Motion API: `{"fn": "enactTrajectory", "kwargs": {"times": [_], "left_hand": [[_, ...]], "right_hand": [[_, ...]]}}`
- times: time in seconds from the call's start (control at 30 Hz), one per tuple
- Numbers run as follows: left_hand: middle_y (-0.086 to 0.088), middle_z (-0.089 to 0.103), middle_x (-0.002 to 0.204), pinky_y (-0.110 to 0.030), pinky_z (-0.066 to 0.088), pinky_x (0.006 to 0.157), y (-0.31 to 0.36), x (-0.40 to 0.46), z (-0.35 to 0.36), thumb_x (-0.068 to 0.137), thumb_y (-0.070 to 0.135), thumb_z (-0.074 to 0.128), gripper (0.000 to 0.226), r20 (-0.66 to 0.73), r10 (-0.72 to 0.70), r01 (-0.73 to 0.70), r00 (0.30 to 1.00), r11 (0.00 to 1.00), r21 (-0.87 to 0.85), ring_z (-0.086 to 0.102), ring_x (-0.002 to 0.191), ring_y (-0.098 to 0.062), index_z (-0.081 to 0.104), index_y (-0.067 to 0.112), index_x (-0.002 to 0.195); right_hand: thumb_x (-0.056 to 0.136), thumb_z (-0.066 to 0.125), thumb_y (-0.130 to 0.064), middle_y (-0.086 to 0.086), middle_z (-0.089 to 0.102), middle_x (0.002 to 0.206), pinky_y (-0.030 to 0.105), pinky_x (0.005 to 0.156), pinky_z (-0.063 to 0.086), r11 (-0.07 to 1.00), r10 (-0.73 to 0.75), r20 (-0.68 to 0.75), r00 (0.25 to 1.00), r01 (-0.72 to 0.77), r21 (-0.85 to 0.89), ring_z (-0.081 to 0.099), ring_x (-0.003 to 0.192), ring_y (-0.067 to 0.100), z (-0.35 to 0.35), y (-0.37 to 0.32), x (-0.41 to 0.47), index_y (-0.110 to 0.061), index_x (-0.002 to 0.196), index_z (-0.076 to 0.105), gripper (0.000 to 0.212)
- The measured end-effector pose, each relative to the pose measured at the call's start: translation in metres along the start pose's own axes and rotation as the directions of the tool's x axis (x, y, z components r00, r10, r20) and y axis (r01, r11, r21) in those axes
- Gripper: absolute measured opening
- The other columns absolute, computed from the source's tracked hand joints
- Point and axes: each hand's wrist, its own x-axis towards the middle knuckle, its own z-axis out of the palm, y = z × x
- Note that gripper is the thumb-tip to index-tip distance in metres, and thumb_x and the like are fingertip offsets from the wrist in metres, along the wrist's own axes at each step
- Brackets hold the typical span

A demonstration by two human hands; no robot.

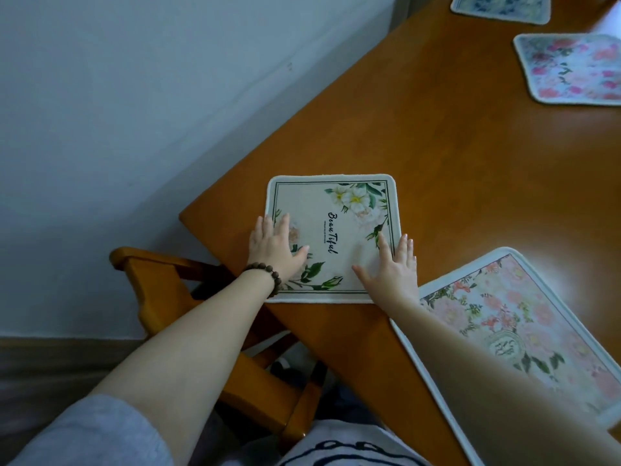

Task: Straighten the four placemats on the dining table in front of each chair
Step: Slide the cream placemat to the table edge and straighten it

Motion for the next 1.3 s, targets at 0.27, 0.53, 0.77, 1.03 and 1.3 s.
{"fn": "enactTrajectory", "kwargs": {"times": [0.27,0.53,0.77,1.03,1.3], "left_hand": [[-0.012,-0.004,0.159,-0.049,0.002,0.116,-0.025,0.069,-0.006,0.088,0.062,0.04,0.084,0.173,0.317,-0.346,0.933,0.92,0.181,-0.012,0.144,-0.03,-0.003,0.028,0.151],[-0.014,-0.009,0.159,-0.048,-0.001,0.115,-0.037,0.156,-0.014,0.087,0.065,0.036,0.085,0.216,0.51,-0.554,0.832,0.776,0.303,-0.012,0.144,-0.03,-0.008,0.029,0.15],[-0.003,-0.007,0.16,-0.049,0.002,0.116,-0.025,0.183,-0.006,0.085,0.068,0.035,0.08,0.276,0.534,-0.595,0.799,0.769,0.234,-0.008,0.145,-0.027,-0.004,0.04,0.149],[-0.005,0.017,0.157,-0.05,0.021,0.108,-0.042,0.173,-0.012,0.087,0.065,0.035,0.072,0.234,0.568,-0.613,0.789,0.752,0.242,0.015,0.14,-0.029,0.014,0.035,0.149],[-0.01,0.05,0.115,-0.038,0.042,0.081,-0.103,0.122,-0.024,0.089,0.048,0.049,0.06,0.108,0.63,-0.639,0.769,0.755,0.146,0.046,0.1,-0.024,0.041,0.018,0.14]], "right_hand": [[0.086,0.038,-0.07,0.015,-0.019,0.156,0.045,0.117,-0.007,0.983,0.178,-0.058,0.982,-0.18,-0.037,-0.023,0.142,0.027,0.028,-0.025,-0.019,-0.032,0.151,-0.003,0.086],[0.084,0.032,-0.074,0.009,-0.04,0.147,0.048,0.112,-0.013,0.876,0.482,-0.19,0.856,-0.475,0.081,-0.033,0.138,0.029,0.073,-0.081,-0.047,-0.035,0.149,-0.008,0.086],[0.084,0.036,-0.073,0.009,-0.034,0.151,0.045,0.111,-0.015,0.854,0.521,-0.152,0.84,-0.51,0.109,-0.03,0.139,0.028,0.093,-0.102,-0.045,-0.035,0.151,-0.004,0.086],[0.085,0.028,-0.074,0.007,-0.019,0.158,0.056,0.109,-0.01,0.881,0.472,-0.112,0.874,-0.469,0.058,-0.022,0.143,0.025,0.078,-0.083,-0.013,-0.034,0.15,0.007,0.08],[0.085,0.04,-0.069,0.003,-0.001,0.161,0.064,0.109,-0.007,0.966,0.237,-0.034,0.971,-0.239,-0.1,-0.009,0.146,0.022,0.028,-0.047,0.042,-0.035,0.148,0.014,0.076]]}}
